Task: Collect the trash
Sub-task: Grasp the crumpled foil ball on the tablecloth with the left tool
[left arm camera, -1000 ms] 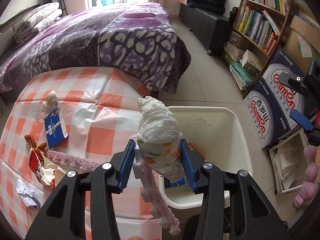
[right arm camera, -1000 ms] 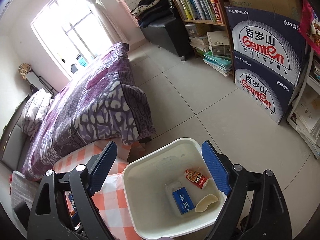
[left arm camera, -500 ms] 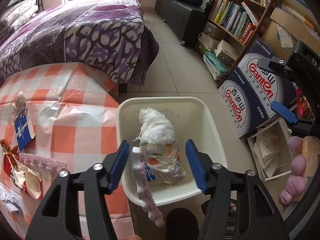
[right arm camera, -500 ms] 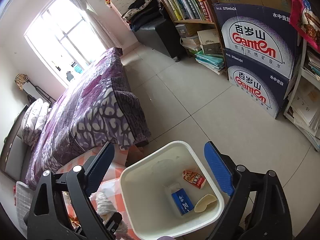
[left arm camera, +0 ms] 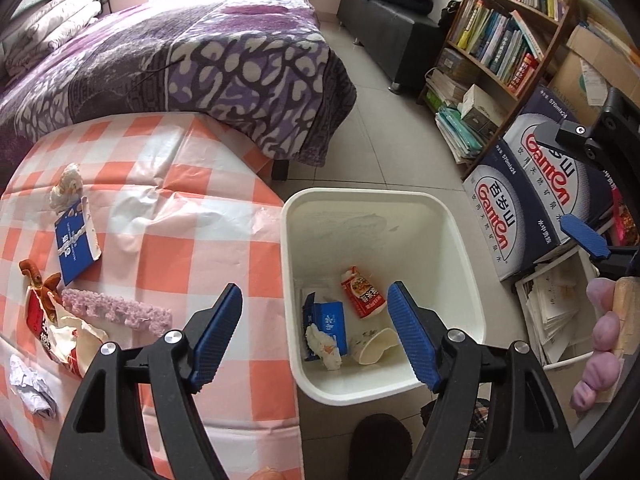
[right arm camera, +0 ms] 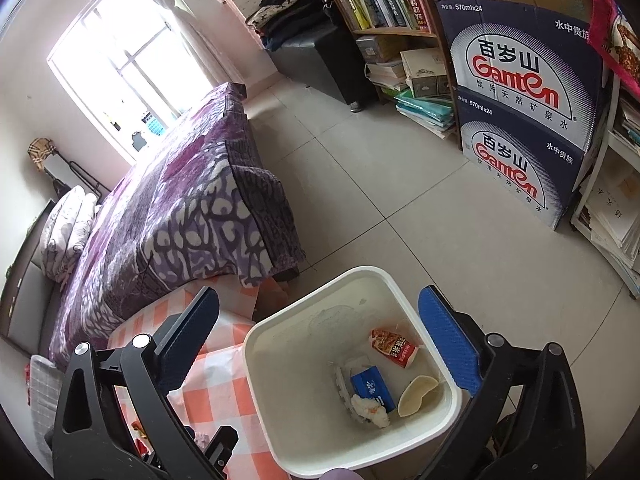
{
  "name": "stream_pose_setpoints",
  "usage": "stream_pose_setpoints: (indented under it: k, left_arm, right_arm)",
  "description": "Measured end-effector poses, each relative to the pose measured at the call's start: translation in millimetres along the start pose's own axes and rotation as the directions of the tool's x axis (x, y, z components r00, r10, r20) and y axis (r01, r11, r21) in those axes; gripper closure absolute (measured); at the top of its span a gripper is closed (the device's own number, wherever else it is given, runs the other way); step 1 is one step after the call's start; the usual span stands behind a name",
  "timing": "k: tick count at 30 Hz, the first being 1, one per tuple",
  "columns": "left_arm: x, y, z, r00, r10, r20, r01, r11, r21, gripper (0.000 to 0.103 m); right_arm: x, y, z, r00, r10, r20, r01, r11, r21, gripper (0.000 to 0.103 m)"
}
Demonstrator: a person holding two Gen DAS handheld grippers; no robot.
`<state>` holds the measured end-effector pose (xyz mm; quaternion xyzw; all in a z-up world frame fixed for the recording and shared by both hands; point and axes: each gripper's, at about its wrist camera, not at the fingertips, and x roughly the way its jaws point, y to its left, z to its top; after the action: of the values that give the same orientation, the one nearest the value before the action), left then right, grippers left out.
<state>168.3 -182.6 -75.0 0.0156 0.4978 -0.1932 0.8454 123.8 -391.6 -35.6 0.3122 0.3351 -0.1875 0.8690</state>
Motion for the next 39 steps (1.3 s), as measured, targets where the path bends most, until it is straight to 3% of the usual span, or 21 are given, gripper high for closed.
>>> stream_pose_setpoints:
  k: [13,24,29,35,37,39]
  left_arm:
    - [-4.9,70.8,-21.9,0.987,0.157,-0.034,-0.159,0.985,-0.072,0.027]
    - [-23.7,145.3,-45.0,0.953,0.294,-0.073,-0.303,0.934,-0.191,0.023]
    - [-43.7,179.8,-57.7,0.924,0.375,-0.075,-0.381,0.886,-0.265,0.021]
    - [-64.7,228.6,-80.5,0.879,0.459,-0.13,-0.468,0.781,-0.414,0.02]
    - [-68.3,243.9,-89.4,0.874,0.458,-0.163,-0.478,0.747,-0.463,0.02]
    - [-68.9,258.7,-97.9,0.882,0.425,-0.202,-0.464,0.719,-0.518,0.02]
  right_arm:
    - [32.5,43.0,-35.7,0.988,-0.007,-0.157,-0.005,0.997,-0.076,0.007]
    - [54.1,85.7,-70.6,0.971,-0.013,-0.237,-0.028,0.985,-0.168,0.007]
    - [59.8,104.5,-86.4,0.966,-0.017,-0.256,-0.042,0.974,-0.221,0.007]
    - [65.6,127.8,-106.4,0.962,-0.019,-0.272,-0.063,0.956,-0.288,0.007]
    - [67.5,137.0,-114.2,0.96,-0.021,-0.278,-0.072,0.945,-0.319,0.007]
    - [68.6,146.9,-123.3,0.959,-0.021,-0.283,-0.085,0.931,-0.356,0.007]
